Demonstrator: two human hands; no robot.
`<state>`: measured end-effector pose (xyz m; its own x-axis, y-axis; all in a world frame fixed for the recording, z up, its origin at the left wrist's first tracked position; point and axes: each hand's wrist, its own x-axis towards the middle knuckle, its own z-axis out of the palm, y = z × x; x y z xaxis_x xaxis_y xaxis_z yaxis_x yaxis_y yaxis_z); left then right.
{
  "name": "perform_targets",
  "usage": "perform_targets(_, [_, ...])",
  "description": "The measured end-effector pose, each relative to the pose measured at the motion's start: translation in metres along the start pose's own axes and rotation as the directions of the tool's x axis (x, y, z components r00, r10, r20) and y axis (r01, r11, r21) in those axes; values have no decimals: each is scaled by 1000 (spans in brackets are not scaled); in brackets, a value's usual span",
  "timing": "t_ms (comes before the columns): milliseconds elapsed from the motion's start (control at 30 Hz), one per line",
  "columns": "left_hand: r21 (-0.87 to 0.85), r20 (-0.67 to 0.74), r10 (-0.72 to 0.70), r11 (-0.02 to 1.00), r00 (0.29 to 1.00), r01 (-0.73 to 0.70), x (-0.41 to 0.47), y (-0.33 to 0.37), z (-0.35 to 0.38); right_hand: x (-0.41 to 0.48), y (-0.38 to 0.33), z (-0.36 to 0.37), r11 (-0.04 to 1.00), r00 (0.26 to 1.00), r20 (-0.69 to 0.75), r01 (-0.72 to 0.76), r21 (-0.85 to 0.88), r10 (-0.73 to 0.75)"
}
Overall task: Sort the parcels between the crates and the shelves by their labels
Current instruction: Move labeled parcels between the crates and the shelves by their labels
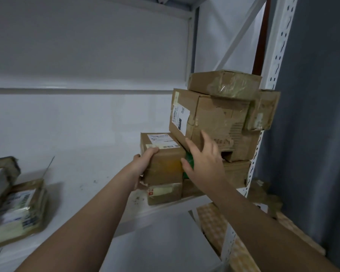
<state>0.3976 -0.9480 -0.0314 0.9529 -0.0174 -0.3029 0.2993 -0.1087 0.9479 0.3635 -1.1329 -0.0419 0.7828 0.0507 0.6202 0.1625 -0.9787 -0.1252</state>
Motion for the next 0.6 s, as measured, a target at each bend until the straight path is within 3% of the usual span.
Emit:
perform_targets(167, [-175, -53, 60, 982, 997, -68, 6, -1, -4, 0, 4, 7, 999, 1000, -30, 10, 47, -8])
perform_targets(267, [-229, -119, 154, 957, 981, -178, 5, -10, -9, -1, 2, 9, 997, 998, -59, -12, 79, 16])
perform_targets(400, [-200, -209, 410, 871, 888, -449, -12, -28, -17, -16, -13, 9, 975, 979, -205, 46, 219, 0])
perform_targets(467, [-177, -232, 519, 809, 822, -561, -24, -38, -21, -23, -26, 10, 944, 983, -175, 106, 312, -52])
perform_targets(533, [-166, -216, 601, 754, 770, -635, -33, -49, -26, -28, -40, 13, 859, 995, -70, 102, 502, -77])
perform_targets(600, [-173, -197, 659, 706, 726, -687, -40, -58, -32, -30, -55, 14, 663, 995, 43, 25, 748, -86])
